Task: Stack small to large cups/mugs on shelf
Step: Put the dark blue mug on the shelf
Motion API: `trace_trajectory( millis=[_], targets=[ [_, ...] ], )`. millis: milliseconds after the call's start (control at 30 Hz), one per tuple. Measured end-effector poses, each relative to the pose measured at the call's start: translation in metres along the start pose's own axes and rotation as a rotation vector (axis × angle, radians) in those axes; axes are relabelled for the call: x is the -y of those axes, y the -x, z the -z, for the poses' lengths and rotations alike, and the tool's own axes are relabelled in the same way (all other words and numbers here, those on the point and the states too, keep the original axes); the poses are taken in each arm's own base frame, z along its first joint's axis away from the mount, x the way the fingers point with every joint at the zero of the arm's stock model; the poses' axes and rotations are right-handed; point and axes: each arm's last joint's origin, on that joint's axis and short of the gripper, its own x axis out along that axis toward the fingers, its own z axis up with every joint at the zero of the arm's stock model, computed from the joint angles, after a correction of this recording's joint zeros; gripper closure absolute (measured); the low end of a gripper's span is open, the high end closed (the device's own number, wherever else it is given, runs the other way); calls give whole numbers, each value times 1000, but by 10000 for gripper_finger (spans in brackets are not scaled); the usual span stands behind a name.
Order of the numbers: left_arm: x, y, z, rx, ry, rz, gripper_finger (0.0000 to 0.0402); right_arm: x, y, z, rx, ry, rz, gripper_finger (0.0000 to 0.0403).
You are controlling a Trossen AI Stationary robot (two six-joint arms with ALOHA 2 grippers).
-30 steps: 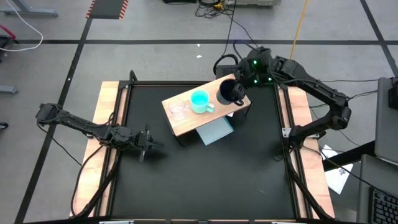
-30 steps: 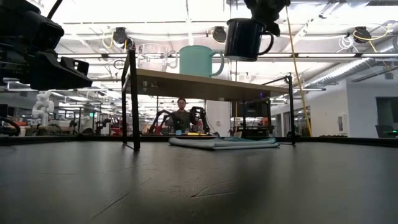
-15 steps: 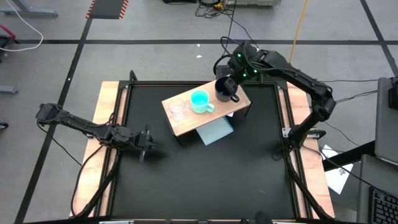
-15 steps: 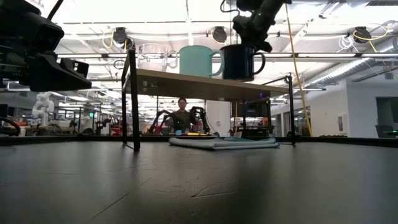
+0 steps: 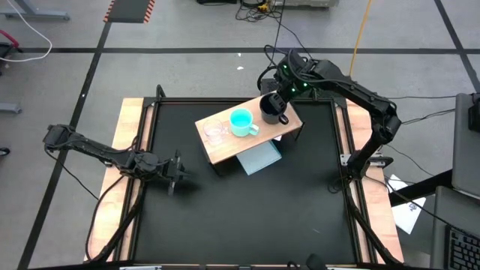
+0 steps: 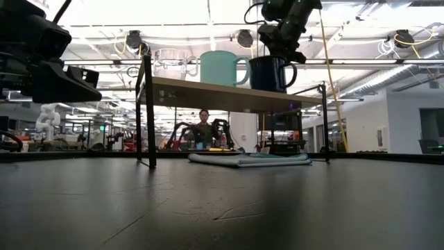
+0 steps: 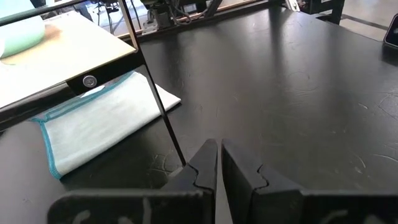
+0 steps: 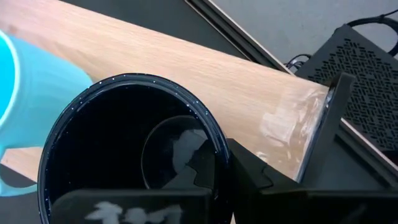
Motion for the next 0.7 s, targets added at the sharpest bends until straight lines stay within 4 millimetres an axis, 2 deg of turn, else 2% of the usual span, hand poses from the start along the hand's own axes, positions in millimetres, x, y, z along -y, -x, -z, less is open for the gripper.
trace_trajectory(
  millis=[400,700],
  targets=[
    [1,0,2,-24,45,7,376,-12,-2,1,20,13,25,392],
    [0,0,2,-20,46,6,376,-10,-8,4,8,3,56,391]
  ],
)
